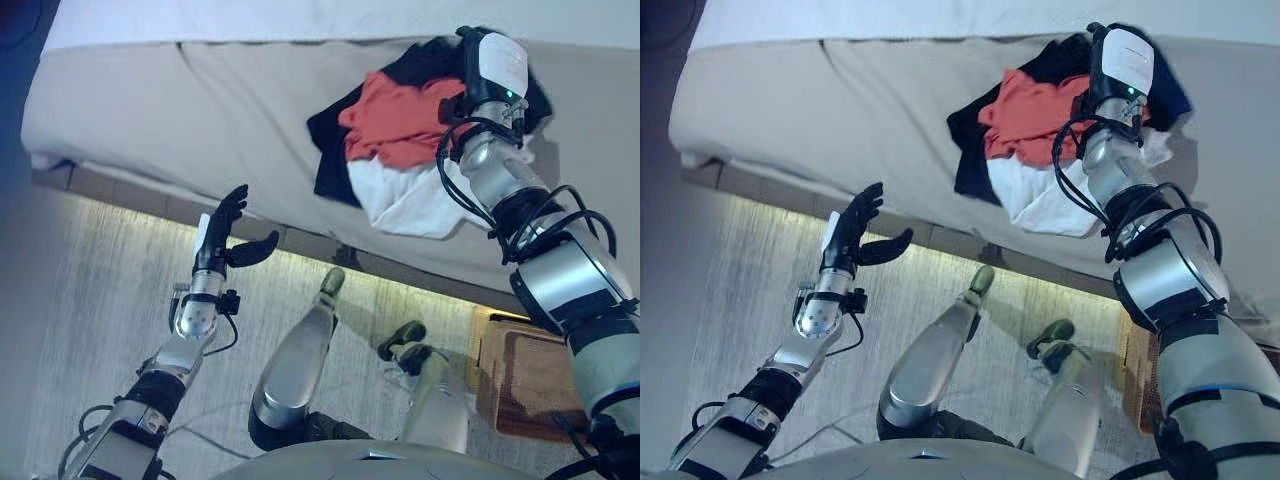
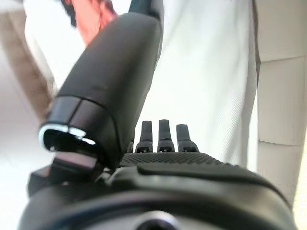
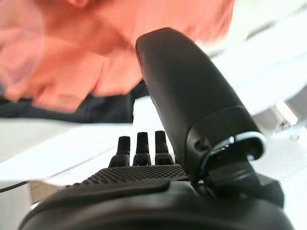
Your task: Pick up the clothes from the bed and place them into the basket
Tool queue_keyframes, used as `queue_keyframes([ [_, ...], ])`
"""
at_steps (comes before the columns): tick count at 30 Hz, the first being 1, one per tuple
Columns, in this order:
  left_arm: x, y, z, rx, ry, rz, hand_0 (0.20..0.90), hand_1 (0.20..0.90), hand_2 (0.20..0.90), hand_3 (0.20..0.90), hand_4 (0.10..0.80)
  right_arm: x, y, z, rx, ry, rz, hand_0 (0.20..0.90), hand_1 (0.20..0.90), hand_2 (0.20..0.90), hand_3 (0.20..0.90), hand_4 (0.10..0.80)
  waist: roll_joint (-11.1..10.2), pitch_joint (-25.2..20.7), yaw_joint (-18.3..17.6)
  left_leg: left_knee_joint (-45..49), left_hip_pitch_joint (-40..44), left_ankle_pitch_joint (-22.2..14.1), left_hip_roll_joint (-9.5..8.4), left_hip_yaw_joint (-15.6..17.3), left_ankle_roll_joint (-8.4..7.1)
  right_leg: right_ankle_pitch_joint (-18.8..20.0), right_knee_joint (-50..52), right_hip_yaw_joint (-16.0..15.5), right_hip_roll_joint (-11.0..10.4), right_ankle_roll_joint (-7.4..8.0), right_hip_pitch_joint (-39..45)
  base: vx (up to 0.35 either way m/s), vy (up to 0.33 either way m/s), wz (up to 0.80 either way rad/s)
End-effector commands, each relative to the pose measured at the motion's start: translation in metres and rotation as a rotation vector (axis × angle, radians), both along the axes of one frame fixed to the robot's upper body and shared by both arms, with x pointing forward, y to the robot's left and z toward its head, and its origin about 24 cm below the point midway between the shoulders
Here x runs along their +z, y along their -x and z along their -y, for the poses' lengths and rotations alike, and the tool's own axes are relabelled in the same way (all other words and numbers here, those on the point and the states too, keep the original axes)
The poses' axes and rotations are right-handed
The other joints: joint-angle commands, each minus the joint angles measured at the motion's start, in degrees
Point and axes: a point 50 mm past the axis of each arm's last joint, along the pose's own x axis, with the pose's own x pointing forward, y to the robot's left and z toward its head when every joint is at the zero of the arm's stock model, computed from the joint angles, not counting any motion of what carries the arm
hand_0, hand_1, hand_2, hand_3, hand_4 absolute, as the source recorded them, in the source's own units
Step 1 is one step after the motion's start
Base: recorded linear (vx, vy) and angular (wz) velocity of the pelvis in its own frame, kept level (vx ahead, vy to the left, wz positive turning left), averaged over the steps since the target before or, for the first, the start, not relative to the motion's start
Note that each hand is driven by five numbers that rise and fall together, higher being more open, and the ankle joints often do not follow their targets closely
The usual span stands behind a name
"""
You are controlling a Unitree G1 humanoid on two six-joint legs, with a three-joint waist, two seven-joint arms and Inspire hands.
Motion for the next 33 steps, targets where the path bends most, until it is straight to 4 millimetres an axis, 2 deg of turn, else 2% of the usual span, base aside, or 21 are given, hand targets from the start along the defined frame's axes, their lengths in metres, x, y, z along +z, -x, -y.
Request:
queue_keyframes([
  [1,0.046,0.007,-0.001,-0.046,0.101,0.259,0.900,0.900,0.900,0.900,0.800,0.075,0.003,-0.012,0.035,0.125,0.209,0.900,0.900,0.900,0.900,0.800,0.22,-1.15,1.06,9.02,-7.54,-6.87,-2.06,4.62,4.83,-3.68,9.53,4.37,3.14,-0.50,-1.95,-0.021,0.041,0.06],
  [9,0.051,0.010,0.009,-0.083,0.111,0.293,0.900,0.900,0.900,0.900,0.800,0.078,0.002,-0.004,0.000,0.149,0.139,0.900,0.900,0.900,0.900,0.800,2.12,-1.15,0.37,16.95,-15.40,-9.35,-3.43,5.13,6.22,-5.56,17.27,6.90,3.58,-0.72,-11.20,-0.015,0.033,0.05],
  [17,0.049,0.014,0.011,-0.092,0.112,0.285,0.900,0.900,0.900,0.900,0.800,0.075,0.000,0.004,-0.029,0.173,0.047,0.900,0.900,0.900,0.900,0.800,2.35,-1.15,0.34,19.64,-17.74,-10.21,-3.30,4.91,6.12,-6.06,19.04,7.20,4.41,-1.24,-13.62,0.013,-0.003,0.00],
  [18,0.049,0.016,0.010,-0.092,0.111,0.291,0.900,0.900,0.900,0.900,0.800,0.075,0.000,0.007,-0.037,0.173,0.043,0.799,0.799,0.799,0.782,0.682,2.31,-1.15,0.44,19.86,-18.06,-10.18,-3.26,4.75,6.09,-6.04,19.14,7.14,4.51,-1.29,-13.86,0.025,-0.044,-0.09],
  [19,0.050,0.017,0.009,-0.091,0.111,0.295,0.900,0.900,0.900,0.900,0.800,0.075,0.000,0.008,-0.043,0.173,0.043,0.766,0.766,0.766,0.744,0.644,2.28,-1.15,0.54,19.81,-18.29,-10.05,-3.24,4.57,6.15,-6.01,19.22,7.11,4.68,-1.36,-14.15,0.017,-0.066,-0.06],
  [20,0.050,0.018,0.008,-0.091,0.112,0.298,0.900,0.900,0.900,0.900,0.800,0.076,0.001,0.010,-0.052,0.180,0.046,0.604,0.604,0.604,0.554,0.454,2.28,-1.15,0.61,20.13,-18.74,-9.98,-3.28,4.42,6.14,-5.97,19.43,7.05,4.83,-1.42,-14.52,0.009,-0.060,0.05],
  [21,0.051,0.019,0.008,-0.092,0.112,0.296,0.900,0.900,0.900,0.900,0.800,0.078,0.001,0.011,-0.056,0.183,0.050,0.406,0.406,0.406,0.324,0.224,2.30,-1.15,0.70,20.14,-18.81,-9.94,-3.35,4.33,6.17,-6.01,19.45,6.99,4.96,-1.50,-14.57,0.003,-0.060,0.15],
  [22,0.050,0.019,0.008,-0.097,0.111,0.289,0.900,0.900,0.900,0.900,0.800,0.080,0.002,0.012,-0.062,0.190,0.060,0.300,0.300,0.300,0.200,0.100,2.34,-1.15,0.79,20.33,-18.99,-9.95,-3.42,4.21,6.16,-6.06,19.60,6.93,5.07,-1.57,-14.78,0.001,-0.056,0.07],
  [33,0.049,0.021,0.006,-0.119,0.077,0.283,0.900,0.900,0.900,0.900,0.800,0.079,0.004,0.017,-0.101,0.148,0.100,0.300,0.300,0.300,0.200,0.100,1.24,-1.15,0.42,18.73,-14.64,-9.93,-2.47,3.81,5.61,-5.29,17.18,6.37,5.41,-1.15,-10.27,0.009,-0.054,-0.01],
])
